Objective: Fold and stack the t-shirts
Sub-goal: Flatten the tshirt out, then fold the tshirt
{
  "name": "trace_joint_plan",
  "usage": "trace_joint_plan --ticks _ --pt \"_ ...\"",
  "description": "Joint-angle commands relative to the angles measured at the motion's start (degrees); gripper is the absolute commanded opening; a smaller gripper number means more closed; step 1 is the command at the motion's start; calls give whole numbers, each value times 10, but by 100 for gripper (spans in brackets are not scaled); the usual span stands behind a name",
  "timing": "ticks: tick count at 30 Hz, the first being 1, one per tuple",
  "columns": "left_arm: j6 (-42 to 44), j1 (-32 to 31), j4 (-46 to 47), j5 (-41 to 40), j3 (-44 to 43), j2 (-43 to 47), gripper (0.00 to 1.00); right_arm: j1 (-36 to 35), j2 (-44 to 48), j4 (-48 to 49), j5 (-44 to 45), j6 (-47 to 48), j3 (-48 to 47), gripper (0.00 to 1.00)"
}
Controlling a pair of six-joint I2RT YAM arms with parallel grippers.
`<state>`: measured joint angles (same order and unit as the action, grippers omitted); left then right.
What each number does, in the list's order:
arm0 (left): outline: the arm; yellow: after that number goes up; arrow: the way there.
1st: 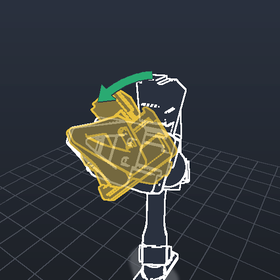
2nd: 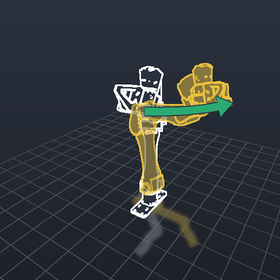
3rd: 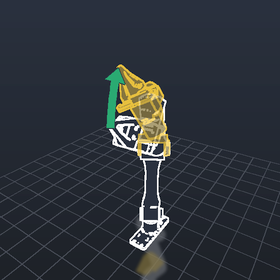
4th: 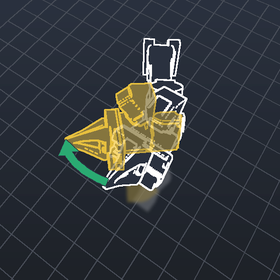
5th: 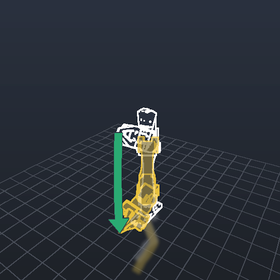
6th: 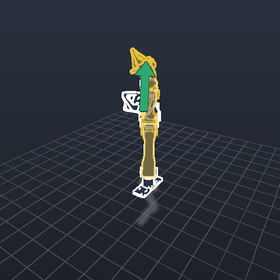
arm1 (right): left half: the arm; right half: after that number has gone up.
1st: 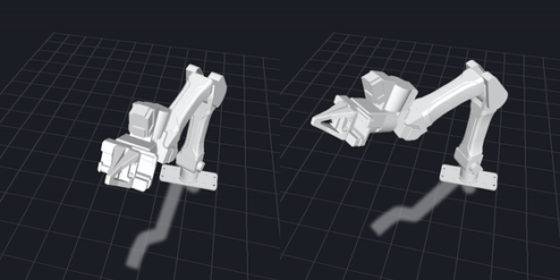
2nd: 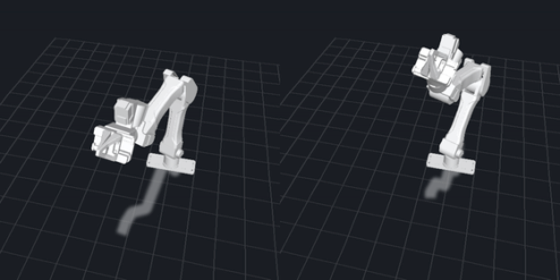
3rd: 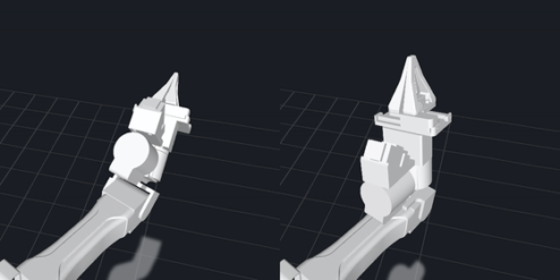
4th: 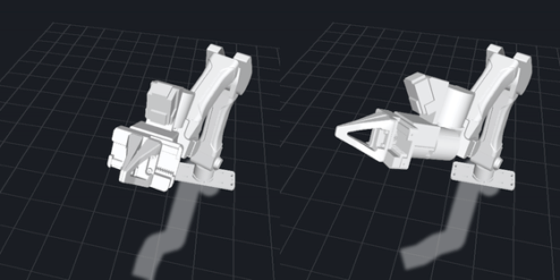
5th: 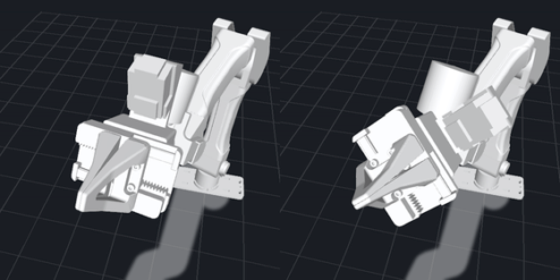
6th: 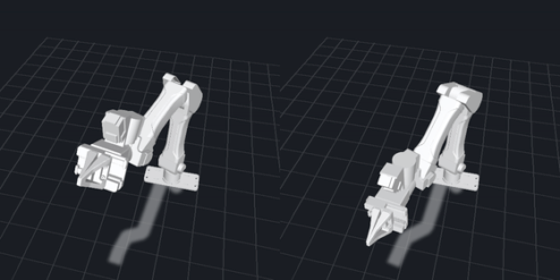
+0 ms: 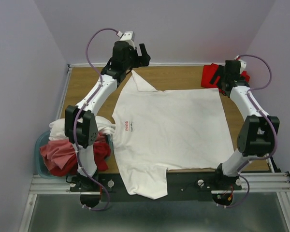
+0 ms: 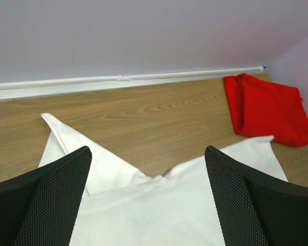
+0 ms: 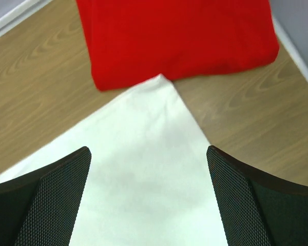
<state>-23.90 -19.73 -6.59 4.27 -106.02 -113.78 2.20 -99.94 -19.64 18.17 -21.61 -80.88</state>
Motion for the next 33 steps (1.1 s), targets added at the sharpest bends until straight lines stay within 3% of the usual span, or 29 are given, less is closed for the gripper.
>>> trace_joint_plan --ticks 1,7,15,19,33 --pt "13 -22 -17 -64 119 105 99 3 64 -3 -85 -8 78 100" --pt "0 -62 -61 -137 297 211 98 -2 157 -15 -194 -39 200 100" --pt "-53 -69 -35 -117 493 303 98 -21 206 -18 -224 -63 295 100" --pt "-55 -70 -18 -101 517 280 98 -35 186 -18 -223 -63 317 100" --pt "-68 -69 45 -56 479 125 98 -35 95 -14 -184 -64 312 100"
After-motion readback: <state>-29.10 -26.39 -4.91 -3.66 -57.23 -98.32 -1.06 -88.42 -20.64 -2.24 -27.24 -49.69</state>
